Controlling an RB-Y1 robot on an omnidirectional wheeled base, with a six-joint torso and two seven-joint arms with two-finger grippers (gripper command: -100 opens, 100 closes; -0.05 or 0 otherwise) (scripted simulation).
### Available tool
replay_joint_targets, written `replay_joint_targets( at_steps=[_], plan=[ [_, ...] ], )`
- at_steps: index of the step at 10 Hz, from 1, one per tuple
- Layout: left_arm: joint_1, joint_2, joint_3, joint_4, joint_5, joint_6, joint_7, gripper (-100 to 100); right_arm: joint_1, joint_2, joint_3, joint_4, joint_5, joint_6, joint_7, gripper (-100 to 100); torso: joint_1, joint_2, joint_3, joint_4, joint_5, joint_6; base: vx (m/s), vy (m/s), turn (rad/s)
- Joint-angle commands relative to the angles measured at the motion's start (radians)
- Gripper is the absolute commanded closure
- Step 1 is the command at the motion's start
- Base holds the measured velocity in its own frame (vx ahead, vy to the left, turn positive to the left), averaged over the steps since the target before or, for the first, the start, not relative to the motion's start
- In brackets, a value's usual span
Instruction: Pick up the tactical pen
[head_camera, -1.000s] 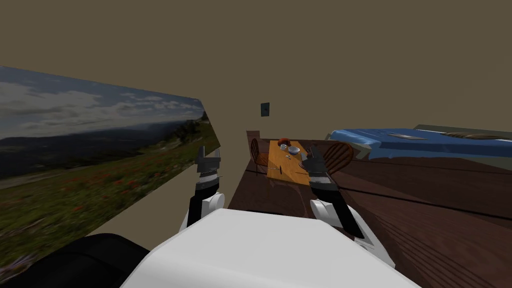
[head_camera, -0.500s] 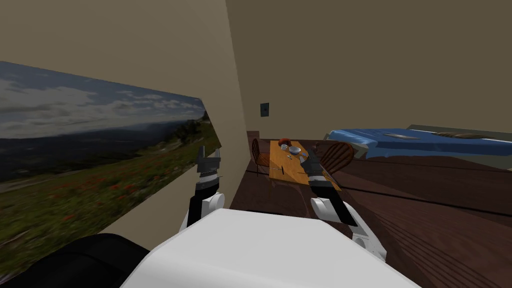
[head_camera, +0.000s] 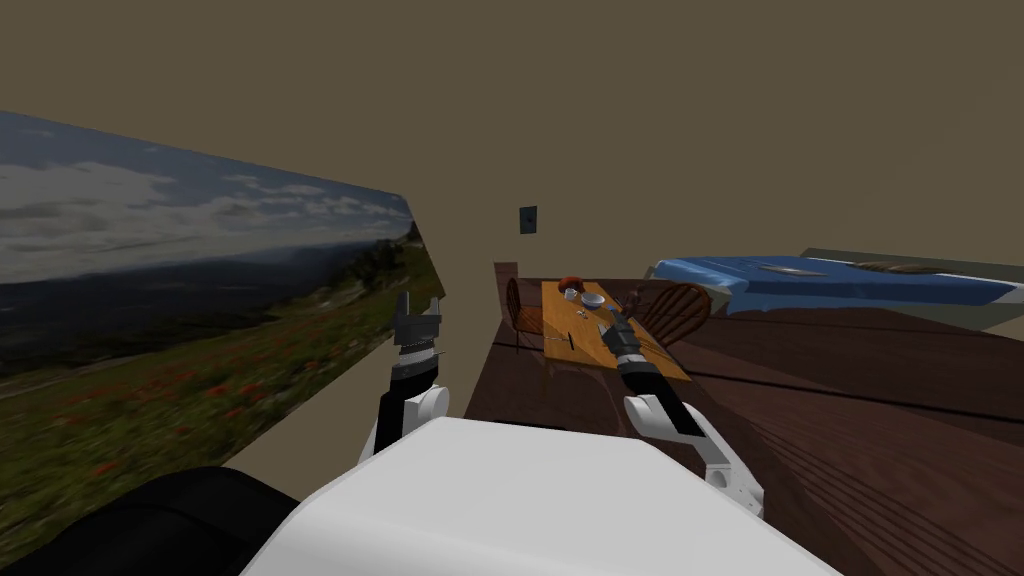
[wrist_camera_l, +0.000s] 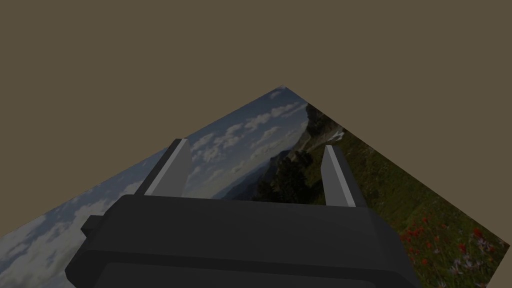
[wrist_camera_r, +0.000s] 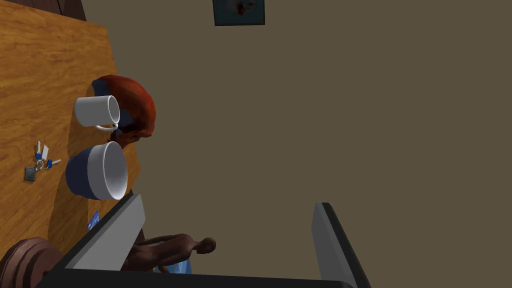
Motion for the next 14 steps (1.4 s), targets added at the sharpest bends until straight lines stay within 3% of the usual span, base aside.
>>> replay_joint_targets(
  at_steps=[1, 2, 3, 4, 5, 6, 7, 8, 9, 10, 11, 12, 13, 14],
  plan=[
    [0.0, 0.0, 0.0, 0.0, 0.0, 0.0, 0.0, 0, -0.022, -0.006, -0.006, 0.025, -0.012, 0.036, -0.014, -100, 0.0, 0.0, 0.0, 0.0, 0.0, 0.0, 0.015, 0.071, -0.032],
    [0.0, 0.0, 0.0, 0.0, 0.0, 0.0, 0.0, 0, -0.041, -0.022, -0.015, 0.066, -0.037, 0.069, -0.039, -100, -0.001, 0.0, 0.0, 0.0, 0.0, 0.0, 0.028, 0.094, -0.047],
    [0.0, 0.0, 0.0, 0.0, 0.0, 0.0, 0.0, 0, -0.041, -0.022, -0.015, 0.078, -0.037, 0.074, -0.039, -100, 0.0, 0.0, 0.0, 0.0, 0.0, 0.0, 0.023, 0.092, -0.028],
    [0.0, 0.0, 0.0, 0.0, 0.0, 0.0, 0.0, 0, -0.061, -0.037, -0.023, 0.122, -0.063, 0.115, -0.066, -100, 0.0, 0.0, 0.0, 0.0, 0.0, 0.0, 0.028, 0.1, -0.049],
    [0.0, 0.0, 0.0, 0.0, 0.0, 0.0, 0.0, 0, -0.061, -0.037, -0.023, 0.132, -0.063, 0.115, -0.066, -100, 0.0, -0.001, 0.0, 0.0, 0.0, 0.0, 0.035, 0.077, -0.025],
    [0.0, 0.0, 0.0, 0.0, 0.0, 0.0, 0.0, 0, -0.081, -0.052, -0.031, 0.181, -0.089, 0.156, -0.094, -100, -0.001, -0.001, 0.0, 0.0, 0.0, 0.0, 0.037, 0.087, -0.042],
    [0.0, 0.0, 0.0, 0.0, 0.0, 0.0, 0.0, 0, -0.081, -0.052, -0.031, 0.188, -0.089, 0.156, -0.094, -100, 0.0, -0.001, 0.0, 0.0, 0.0, 0.0, 0.032, 0.085, -0.024],
    [0.0, 0.0, 0.0, 0.0, 0.0, 0.0, 0.0, 0, -0.101, -0.067, -0.038, 0.223, -0.115, 0.198, -0.123, -100, -0.001, -0.001, 0.0, 0.0, 0.0, 0.0, 0.042, 0.095, -0.039],
    [0.0, 0.0, 0.0, 0.0, 0.0, 0.0, 0.0, 0, -0.101, -0.067, -0.038, 0.243, -0.115, 0.198, -0.123, -100, 0.0, -0.001, -0.001, 0.0, 0.0, 0.0, 0.041, 0.082, -0.023],
    [0.0, 0.0, 0.0, 0.0, 0.0, 0.0, 0.0, 0, -0.122, -0.081, -0.046, 0.284, -0.142, 0.242, -0.153, -100, -0.001, -0.001, -0.001, 0.0, 0.0, 0.0, 0.063, 0.088, -0.033],
    [0.0, 0.0, 0.0, 0.0, 0.0, 0.0, 0.0, 0, -0.122, -0.081, -0.046, 0.3, -0.142, 0.242, -0.153, -100, -0.001, -0.003, -0.001, 0.0, 0.0, 0.0, 0.048, 0.074, -0.023],
    [0.0, 0.0, 0.0, 0.0, 0.0, 0.0, 0.0, 0, -0.143, -0.096, -0.052, 0.339, -0.168, 0.282, -0.184, -100, -0.001, -0.002, -0.001, 0.0, 0.0, 0.0, 0.059, 0.085, -0.032],
    [0.0, 0.0, 0.0, 0.0, 0.0, 0.0, 0.0, 0, -0.143, -0.096, -0.052, 0.356, -0.168, 0.286, -0.184, -100, -0.001, -0.003, -0.001, 0.0, 0.0, 0.0, 0.049, 0.081, -0.022],
    [0.0, 0.0, 0.0, 0.0, 0.0, 0.0, 0.0, 0, -0.164, -0.11, -0.059, 0.408, -0.195, 0.314, -0.217, -100, -0.001, -0.002, -0.001, 0.0, 0.0, 0.0, 0.055, 0.09, -0.028]
  ],
)
